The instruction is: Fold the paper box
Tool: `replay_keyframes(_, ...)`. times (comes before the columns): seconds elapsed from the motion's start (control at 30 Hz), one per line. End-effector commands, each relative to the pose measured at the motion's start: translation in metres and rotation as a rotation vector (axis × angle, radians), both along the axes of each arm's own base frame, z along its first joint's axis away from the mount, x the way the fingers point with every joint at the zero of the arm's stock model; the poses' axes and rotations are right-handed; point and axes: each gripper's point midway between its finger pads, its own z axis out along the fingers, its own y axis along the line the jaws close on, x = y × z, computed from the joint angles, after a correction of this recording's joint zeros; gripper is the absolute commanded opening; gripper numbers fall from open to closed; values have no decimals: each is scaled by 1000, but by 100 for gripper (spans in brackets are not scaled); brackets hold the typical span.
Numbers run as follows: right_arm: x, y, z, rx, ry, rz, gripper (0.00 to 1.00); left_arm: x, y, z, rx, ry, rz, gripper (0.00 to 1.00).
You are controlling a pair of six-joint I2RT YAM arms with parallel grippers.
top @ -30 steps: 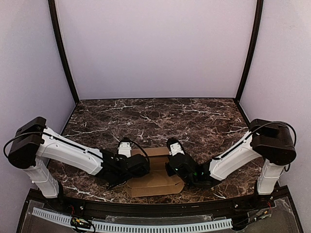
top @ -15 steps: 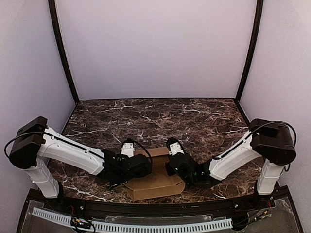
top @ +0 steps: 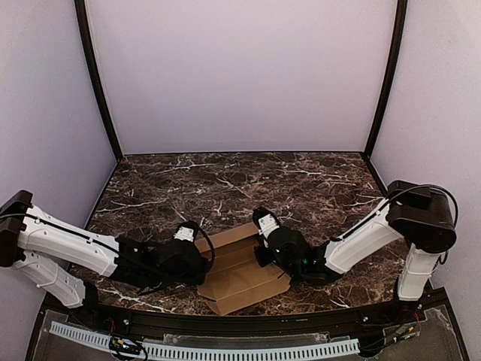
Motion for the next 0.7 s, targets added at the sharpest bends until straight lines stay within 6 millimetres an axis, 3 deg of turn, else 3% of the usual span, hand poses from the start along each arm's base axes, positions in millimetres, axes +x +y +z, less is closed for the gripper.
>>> replay_keyframes(0.0,2,8,3,2,-46,98,0,-20,-15,13,-48,-6,-229,74)
replay_keyframes(0.17,1,13,2,10,-81,203,0,-34,-21,36,-98,-27,-363,74)
replay_keyframes(0.3,-3,17,3,18,-109,285,0,-39,-36,76,-142,-97,-485,72)
replay_keyframes(0.37,-7,19,6,14,-134,322,0,-33,-37,94,-118,-157,-495,66)
replay_keyframes(0.5,-16,28,10,38,-147,396,0,-14,-44,118,-120,-233,-483,37)
replay_keyframes(0.6,-20,31,12,60,-153,424,0,-1,-56,129,-202,-237,-491,6)
replay_keyframes(0.67,-24,32,13,74,-154,442,0,10,-63,131,-255,-234,-488,1)
